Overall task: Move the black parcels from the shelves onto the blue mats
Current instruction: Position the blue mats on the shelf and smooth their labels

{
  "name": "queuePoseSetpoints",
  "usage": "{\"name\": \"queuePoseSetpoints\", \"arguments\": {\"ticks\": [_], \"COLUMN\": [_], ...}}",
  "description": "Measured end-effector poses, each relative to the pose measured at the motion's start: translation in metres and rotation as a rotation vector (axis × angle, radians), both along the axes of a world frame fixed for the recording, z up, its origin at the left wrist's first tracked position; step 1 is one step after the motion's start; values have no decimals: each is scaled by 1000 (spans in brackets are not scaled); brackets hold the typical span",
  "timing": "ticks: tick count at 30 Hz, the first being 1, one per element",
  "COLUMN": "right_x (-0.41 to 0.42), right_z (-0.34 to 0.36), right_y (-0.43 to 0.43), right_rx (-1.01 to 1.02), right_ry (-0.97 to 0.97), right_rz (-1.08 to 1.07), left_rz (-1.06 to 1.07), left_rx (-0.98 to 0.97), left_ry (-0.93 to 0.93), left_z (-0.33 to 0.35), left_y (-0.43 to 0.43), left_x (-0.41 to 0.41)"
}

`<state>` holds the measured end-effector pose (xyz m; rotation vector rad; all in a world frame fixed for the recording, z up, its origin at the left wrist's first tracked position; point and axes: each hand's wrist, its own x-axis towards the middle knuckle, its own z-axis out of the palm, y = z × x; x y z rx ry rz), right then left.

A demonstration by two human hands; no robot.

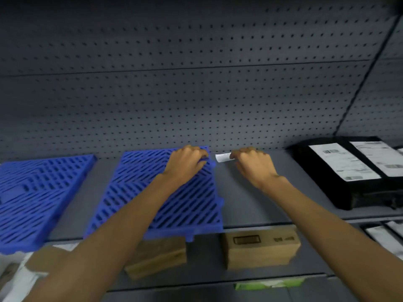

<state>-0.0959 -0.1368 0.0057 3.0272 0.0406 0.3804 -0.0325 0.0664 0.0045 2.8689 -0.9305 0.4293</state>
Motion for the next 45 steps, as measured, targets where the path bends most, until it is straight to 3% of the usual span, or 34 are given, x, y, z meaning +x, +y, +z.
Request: {"name": "queuePoseSetpoints", "arguments": {"ticks": [4, 15, 22, 27, 45], "right_x": [24, 90, 89, 81, -2], "right_z": [-10, -37, -32, -25, 26], "right_y": [-37, -51, -57, -59, 61], "right_rx": [-9, -82, -168, -122, -79], "right_ry": [45, 45, 2, -34, -217], "right_rz": [52, 179, 148, 140, 326], "left_rz": [27, 56, 80, 116, 210], "left_rx": [91, 98, 60, 52, 26], "left_ry": [40, 49, 37, 6, -137], "left_z": [-19, -38, -36, -28, 23], "left_y": [-40, -76, -86, -89, 43], "left_x": [14, 51, 51, 45, -54]}}
